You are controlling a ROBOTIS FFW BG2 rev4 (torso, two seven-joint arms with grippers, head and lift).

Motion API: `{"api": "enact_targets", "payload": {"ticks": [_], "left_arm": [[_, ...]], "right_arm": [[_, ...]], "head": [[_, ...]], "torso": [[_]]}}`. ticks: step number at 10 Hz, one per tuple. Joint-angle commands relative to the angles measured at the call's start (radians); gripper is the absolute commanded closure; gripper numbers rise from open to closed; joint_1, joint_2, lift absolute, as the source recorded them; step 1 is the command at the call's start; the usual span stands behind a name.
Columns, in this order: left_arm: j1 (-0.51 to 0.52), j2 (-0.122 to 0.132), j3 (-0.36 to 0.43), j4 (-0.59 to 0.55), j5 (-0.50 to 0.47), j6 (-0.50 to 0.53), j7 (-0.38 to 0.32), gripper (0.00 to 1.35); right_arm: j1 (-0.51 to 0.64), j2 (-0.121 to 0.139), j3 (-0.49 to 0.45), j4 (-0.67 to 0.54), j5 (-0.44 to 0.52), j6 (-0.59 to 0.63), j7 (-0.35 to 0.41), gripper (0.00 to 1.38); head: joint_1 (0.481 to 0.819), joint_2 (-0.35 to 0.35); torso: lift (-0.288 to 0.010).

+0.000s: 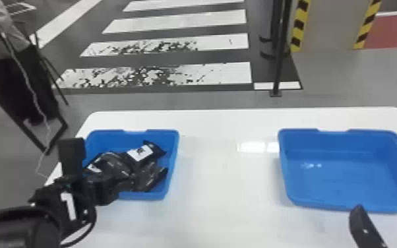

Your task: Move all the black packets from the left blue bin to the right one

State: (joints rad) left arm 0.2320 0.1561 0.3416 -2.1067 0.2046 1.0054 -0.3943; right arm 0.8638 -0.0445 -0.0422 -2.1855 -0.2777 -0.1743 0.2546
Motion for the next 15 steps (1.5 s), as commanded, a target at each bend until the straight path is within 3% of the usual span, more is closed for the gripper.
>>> {"api": "enact_targets", "payload": {"ticks": [1, 4, 6, 7, 9, 11, 14, 15], "left_arm": [[-0.050, 0.006, -0.015, 0.039, -0.029, 0.075, 0.002, 0.17], [-0.168, 0.029, -0.082, 0.149, -0.053, 0.148, 0.002, 0.17], [-0.203, 0.034, -0.088, 0.181, -0.069, 0.251, 0.002, 0.18], [-0.227, 0.042, -0.104, 0.196, -0.087, 0.325, 0.003, 0.20], [-0.306, 0.056, -0.140, 0.275, -0.093, 0.359, 0.003, 0.28], [-0.369, 0.060, -0.136, 0.348, -0.113, 0.369, 0.003, 0.63], [-0.369, 0.060, -0.124, 0.383, -0.123, 0.342, 0.002, 1.21], [-0.362, 0.059, -0.126, 0.383, -0.157, 0.300, -0.015, 1.21]], "right_arm": [[0.000, 0.000, 0.000, 0.002, -0.005, 0.000, 0.000, 0.20], [-0.002, 0.000, 0.000, 0.005, -0.007, 0.000, 0.000, 0.20], [-0.002, 0.000, 0.000, 0.007, -0.013, 0.000, 0.000, 0.20], [-0.002, 0.000, 0.000, 0.010, -0.015, 0.000, 0.000, 0.20], [-0.005, 0.000, 0.002, 0.015, -0.019, 0.000, 0.000, 0.20], [-0.005, 0.000, 0.008, 0.024, -0.041, 0.002, 0.002, 0.20], [-0.005, 0.000, 0.008, 0.027, -0.047, 0.005, 0.002, 0.20], [-0.005, 0.000, 0.008, 0.027, -0.049, 0.005, 0.002, 0.20]], "head": [[0.695, 0.172], [0.695, 0.163], [0.695, 0.152], [0.695, 0.154], [0.695, 0.153], [0.695, 0.146], [0.695, 0.164], [0.695, 0.168]], "torso": [[-0.138], [-0.138], [-0.138], [-0.138], [-0.138], [-0.138], [-0.138], [-0.138]]}}
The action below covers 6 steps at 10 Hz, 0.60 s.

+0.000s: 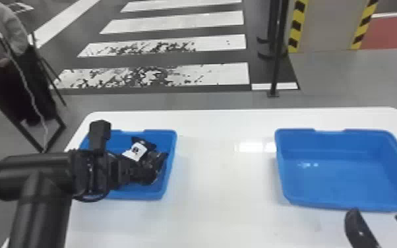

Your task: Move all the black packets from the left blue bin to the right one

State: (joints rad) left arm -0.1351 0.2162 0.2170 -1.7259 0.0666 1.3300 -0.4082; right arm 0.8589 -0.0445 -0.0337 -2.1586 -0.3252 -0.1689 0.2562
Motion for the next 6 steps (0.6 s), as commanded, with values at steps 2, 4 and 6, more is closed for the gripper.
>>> {"api": "enact_targets", "payload": {"ticks": [2, 4, 6], "left_arm": [[0.047, 0.002, 0.002, -0.077, -0.037, -0.071, -0.037, 1.21], [0.177, 0.002, 0.042, -0.322, 0.021, -0.019, -0.058, 1.21], [0.302, -0.001, 0.064, -0.548, 0.089, -0.002, -0.070, 1.21]], "right_arm": [[0.002, -0.002, 0.000, 0.000, -0.004, 0.002, 0.002, 0.20], [0.002, -0.002, 0.000, -0.002, -0.004, 0.002, 0.003, 0.20], [0.000, -0.002, 0.004, -0.005, -0.010, 0.004, 0.006, 0.20]], "head": [[0.695, 0.177], [0.695, 0.178], [0.695, 0.164]], "torso": [[-0.138], [-0.138], [-0.138]]}}
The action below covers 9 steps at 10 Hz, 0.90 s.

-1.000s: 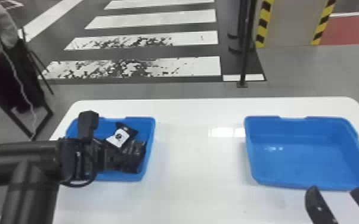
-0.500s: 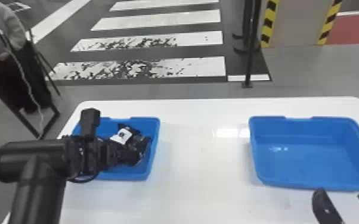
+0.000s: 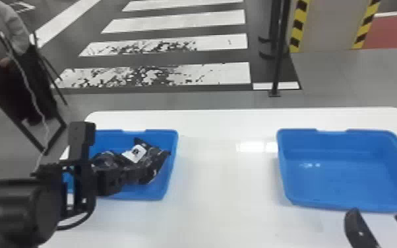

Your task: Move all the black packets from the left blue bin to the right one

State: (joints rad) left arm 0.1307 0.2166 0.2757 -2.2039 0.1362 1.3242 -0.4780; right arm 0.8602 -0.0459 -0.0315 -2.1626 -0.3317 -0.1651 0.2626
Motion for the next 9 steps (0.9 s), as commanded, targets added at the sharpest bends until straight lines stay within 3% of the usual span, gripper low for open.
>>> {"api": "enact_targets", "payload": {"ticks": [1, 3, 6, 9], "left_arm": [[0.090, -0.003, 0.007, -0.161, 0.055, 0.001, -0.005, 1.21], [0.166, -0.008, -0.030, -0.286, 0.093, -0.016, -0.016, 1.21], [0.169, -0.010, -0.138, -0.303, 0.143, -0.048, -0.019, 1.21], [0.149, -0.010, -0.218, -0.301, 0.163, -0.053, -0.019, 1.21]], "right_arm": [[-0.011, 0.000, 0.002, 0.002, -0.013, 0.023, 0.018, 0.20], [-0.058, 0.000, 0.002, -0.003, -0.057, 0.128, 0.090, 0.20], [-0.163, -0.002, 0.008, -0.052, -0.093, 0.344, 0.208, 0.19], [-0.249, -0.003, 0.044, -0.057, -0.139, 0.487, 0.253, 0.19]], "head": [[0.695, 0.149], [0.695, 0.114], [0.695, 0.067], [0.695, 0.050]], "torso": [[-0.138], [-0.138], [-0.138], [-0.138]]}}
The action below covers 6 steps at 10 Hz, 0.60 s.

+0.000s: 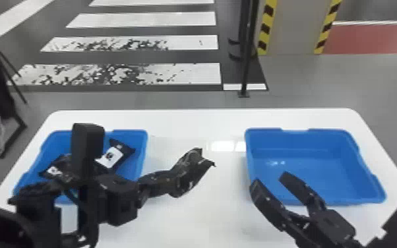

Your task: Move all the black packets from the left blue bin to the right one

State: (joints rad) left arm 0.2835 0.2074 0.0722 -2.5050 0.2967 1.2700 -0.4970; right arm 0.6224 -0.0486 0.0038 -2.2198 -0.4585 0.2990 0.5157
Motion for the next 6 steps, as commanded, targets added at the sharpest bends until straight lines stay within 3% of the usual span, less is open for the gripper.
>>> {"api": "enact_targets", "payload": {"ticks": [1, 6], "left_arm": [[-0.009, 0.000, -0.038, 0.000, 0.016, -0.009, 0.000, 1.21], [-0.028, 0.004, -0.116, 0.003, 0.064, -0.009, 0.000, 1.21]], "right_arm": [[-0.033, -0.004, 0.024, 0.002, -0.026, 0.054, 0.004, 0.19], [-0.154, -0.020, 0.096, 0.083, -0.058, 0.103, 0.014, 0.20]], "head": [[0.695, 0.046], [0.695, 0.051]], "torso": [[-0.138], [-0.138]]}}
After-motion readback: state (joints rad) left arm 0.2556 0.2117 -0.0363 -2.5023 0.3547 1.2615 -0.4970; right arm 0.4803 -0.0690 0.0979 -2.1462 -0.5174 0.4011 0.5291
